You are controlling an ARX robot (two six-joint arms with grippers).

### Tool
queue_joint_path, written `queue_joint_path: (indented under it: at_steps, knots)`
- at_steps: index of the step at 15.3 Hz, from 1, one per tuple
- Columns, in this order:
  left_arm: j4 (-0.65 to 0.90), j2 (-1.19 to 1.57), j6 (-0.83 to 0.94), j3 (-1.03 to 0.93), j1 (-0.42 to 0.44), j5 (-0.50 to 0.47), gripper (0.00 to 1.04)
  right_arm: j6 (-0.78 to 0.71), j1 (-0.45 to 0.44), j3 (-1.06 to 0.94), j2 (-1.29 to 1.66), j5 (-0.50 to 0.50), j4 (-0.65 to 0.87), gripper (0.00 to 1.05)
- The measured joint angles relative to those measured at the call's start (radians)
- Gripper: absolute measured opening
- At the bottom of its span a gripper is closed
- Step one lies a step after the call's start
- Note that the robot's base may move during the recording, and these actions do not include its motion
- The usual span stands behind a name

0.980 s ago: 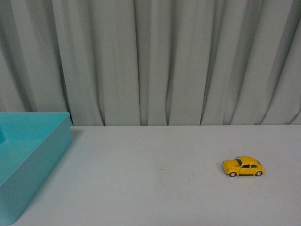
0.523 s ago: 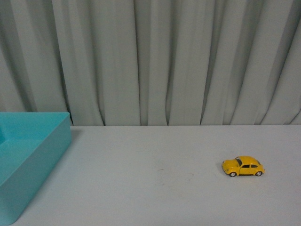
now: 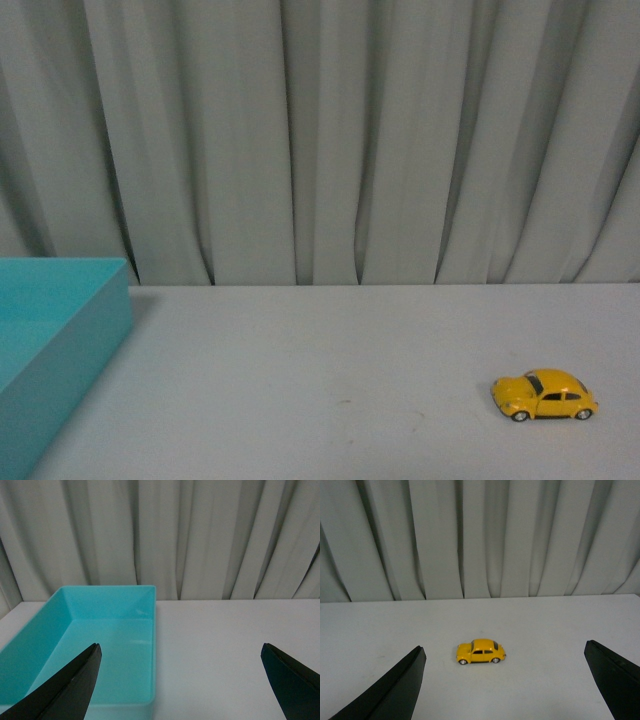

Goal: Wind up and store yellow beetle toy

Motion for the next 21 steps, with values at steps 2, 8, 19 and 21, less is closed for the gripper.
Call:
queue_joint_path:
  at_steps: [2, 8, 19, 21]
  knots:
    - [0.0, 0.0, 0.0, 0.0, 0.0, 0.0, 0.98, 0.0, 0.0, 0.0, 0.0, 0.0, -0.002, 0.98]
    - [0.001, 0.0, 0.0, 0.0, 0.0, 0.0, 0.98, 0.0, 0.0, 0.0, 0.0, 0.0, 0.001, 0.98]
    - [0.0, 0.0, 0.0, 0.0, 0.0, 0.0, 0.98, 0.036, 0.048, 0.007, 0.051, 0.145, 0.0, 0.98]
    - [0.0, 0.0, 0.0, 0.0, 0.0, 0.0, 0.98, 0.051, -0.075, 0.032, 0.272, 0.126, 0.198, 0.98]
